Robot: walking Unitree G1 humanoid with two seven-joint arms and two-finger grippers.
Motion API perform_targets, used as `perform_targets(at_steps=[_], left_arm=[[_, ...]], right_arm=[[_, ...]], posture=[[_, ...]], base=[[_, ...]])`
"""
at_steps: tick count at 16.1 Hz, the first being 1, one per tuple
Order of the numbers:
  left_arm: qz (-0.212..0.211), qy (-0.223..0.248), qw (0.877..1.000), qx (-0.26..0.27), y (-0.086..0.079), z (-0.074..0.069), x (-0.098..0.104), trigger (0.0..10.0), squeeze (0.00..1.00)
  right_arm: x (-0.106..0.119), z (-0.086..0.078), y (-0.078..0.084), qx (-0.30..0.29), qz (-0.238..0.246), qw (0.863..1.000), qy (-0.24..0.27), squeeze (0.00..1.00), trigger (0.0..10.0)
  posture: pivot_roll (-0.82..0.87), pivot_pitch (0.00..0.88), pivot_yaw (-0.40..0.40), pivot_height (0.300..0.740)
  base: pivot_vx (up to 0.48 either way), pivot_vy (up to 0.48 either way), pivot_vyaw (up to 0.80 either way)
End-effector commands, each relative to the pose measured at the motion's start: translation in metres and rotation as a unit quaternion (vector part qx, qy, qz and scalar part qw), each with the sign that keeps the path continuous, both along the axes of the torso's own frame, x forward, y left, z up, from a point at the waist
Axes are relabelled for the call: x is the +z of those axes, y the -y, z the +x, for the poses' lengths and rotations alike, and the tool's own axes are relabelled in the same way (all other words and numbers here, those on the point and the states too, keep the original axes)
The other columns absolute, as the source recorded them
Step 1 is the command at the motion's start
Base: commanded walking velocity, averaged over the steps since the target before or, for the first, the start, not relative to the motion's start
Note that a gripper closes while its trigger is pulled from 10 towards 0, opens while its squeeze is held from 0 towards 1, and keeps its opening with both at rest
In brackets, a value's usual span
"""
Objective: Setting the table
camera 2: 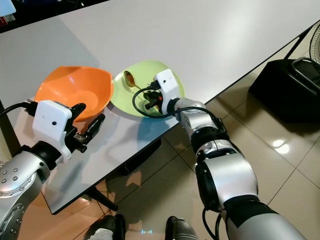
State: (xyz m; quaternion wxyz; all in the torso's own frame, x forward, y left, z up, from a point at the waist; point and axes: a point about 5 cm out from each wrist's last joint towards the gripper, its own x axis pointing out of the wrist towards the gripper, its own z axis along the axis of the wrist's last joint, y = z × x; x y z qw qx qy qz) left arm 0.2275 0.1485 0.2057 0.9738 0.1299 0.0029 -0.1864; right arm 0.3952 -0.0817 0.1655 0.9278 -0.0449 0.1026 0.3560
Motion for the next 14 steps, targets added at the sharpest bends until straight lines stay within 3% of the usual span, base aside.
perform_targets(at_steps=[1, 3, 4, 5, 7, 12, 13, 14], left_arm=[[-0.001, 0.004, 1.0, -0.009, 0.0032, -0.0032, 0.0036, 10.0, 0.0], [-0.001, 0.004, 1.0, -0.01, 0.0035, -0.0032, 0.0036, 10.0, 0.0], [-0.001, 0.004, 1.0, -0.011, 0.0037, -0.0031, 0.0036, 10.0, 0.0], [-0.002, 0.003, 1.0, -0.012, 0.0041, -0.0032, 0.0036, 10.0, 0.0], [-0.002, 0.004, 1.0, -0.013, 0.0046, -0.002, 0.0037, 10.0, 0.0], [-0.001, 0.007, 1.0, -0.013, 0.0046, -0.0007, 0.0042, 10.0, 0.0], [-0.001, 0.008, 1.0, -0.013, 0.0045, 0.0001, 0.0045, 10.0, 0.0], [-0.001, 0.009, 1.0, -0.013, 0.0047, 0.0008, 0.0048, 10.0, 0.0]], right_arm=[[-0.0017, -0.0008, -0.0024, 0.006, 0.004, 1.0, -0.01, 0.0, 10.0], [-0.0037, -0.0014, -0.0033, 0.005, 0.0, 1.0, -0.013, 0.0, 10.0], [-0.004, -0.0015, -0.0035, 0.005, 0.002, 1.0, -0.015, 0.3, 10.0], [-0.0041, -0.0015, -0.0032, 0.005, 0.001, 1.0, -0.016, 0.89, 10.0], [-0.0032, -0.0007, -0.0015, 0.001, -0.002, 1.0, -0.014, 1.0, 10.0], [-0.0018, 0.0012, 0.0019, -0.013, -0.025, 1.0, 0.002, 1.0, 10.0], [0.0001, 0.0026, 0.0041, -0.022, -0.045, 0.999, 0.021, 0.78, 10.0], [0.0025, 0.0037, 0.0054, -0.028, -0.049, 0.998, 0.032, 0.0, 10.0]], posture=[[0.14, 0.238, -0.019, 0.74], [0.14, 0.237, -0.018, 0.74], [0.14, 0.236, -0.018, 0.74], [0.14, 0.236, -0.018, 0.74], [0.14, 0.228, -0.017, 0.74], [0.14, 0.221, -0.017, 0.74], [0.14, 0.215, -0.016, 0.74], [0.14, 0.213, -0.016, 0.74]], base=[[0.0, 0.0, 0.0], [0.0, 0.0, 0.0], [0.0, 0.0, 0.0], [0.0, 0.0, 0.0], [0.0, 0.0, 0.0], [0.0, 0.0, 0.0], [0.0, 0.0, 0.0], [0.0, 0.0, 0.0]])
